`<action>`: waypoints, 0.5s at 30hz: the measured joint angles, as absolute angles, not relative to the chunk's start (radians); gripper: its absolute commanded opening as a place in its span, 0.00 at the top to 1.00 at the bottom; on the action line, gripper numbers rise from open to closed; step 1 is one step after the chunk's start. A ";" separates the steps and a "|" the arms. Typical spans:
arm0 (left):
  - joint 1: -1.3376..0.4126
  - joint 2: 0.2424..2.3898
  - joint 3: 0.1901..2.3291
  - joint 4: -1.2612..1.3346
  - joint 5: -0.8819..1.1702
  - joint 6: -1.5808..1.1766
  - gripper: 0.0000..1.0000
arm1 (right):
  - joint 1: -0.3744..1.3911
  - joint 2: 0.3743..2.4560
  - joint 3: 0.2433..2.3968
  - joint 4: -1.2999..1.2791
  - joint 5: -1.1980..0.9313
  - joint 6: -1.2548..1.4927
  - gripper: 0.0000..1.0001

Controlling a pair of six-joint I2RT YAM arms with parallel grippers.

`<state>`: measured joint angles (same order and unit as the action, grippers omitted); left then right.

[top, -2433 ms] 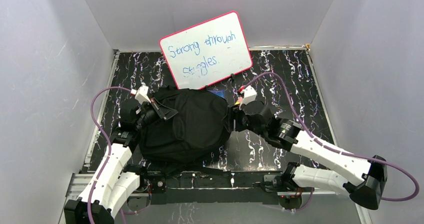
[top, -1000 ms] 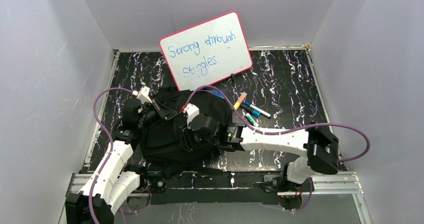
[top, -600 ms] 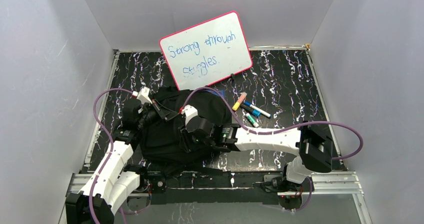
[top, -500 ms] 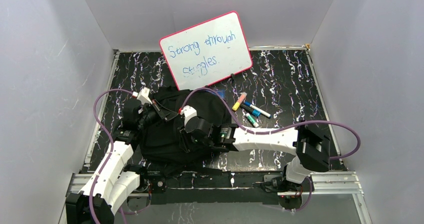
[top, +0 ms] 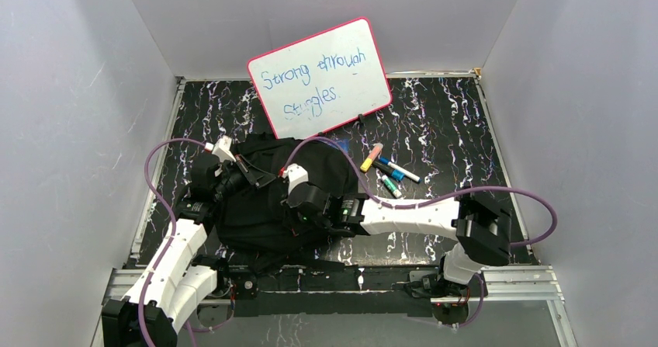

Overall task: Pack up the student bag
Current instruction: Unzip the student bag at the center of the board.

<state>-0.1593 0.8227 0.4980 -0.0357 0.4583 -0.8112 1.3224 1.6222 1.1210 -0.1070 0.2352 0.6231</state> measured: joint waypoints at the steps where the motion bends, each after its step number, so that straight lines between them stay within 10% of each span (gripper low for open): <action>1: -0.159 0.823 0.498 -0.038 0.458 -0.810 1.00 | 1.322 1.611 1.108 -0.101 0.236 0.625 1.00; 15: -0.159 0.810 0.498 -0.084 0.429 -0.756 1.00 | 1.324 1.320 1.000 -0.204 0.397 0.678 1.00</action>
<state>-0.1593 0.8097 0.4980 -0.0841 0.4294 -0.7555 1.3243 1.3205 1.0000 -0.2043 0.3965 0.6785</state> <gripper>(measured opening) 0.009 0.017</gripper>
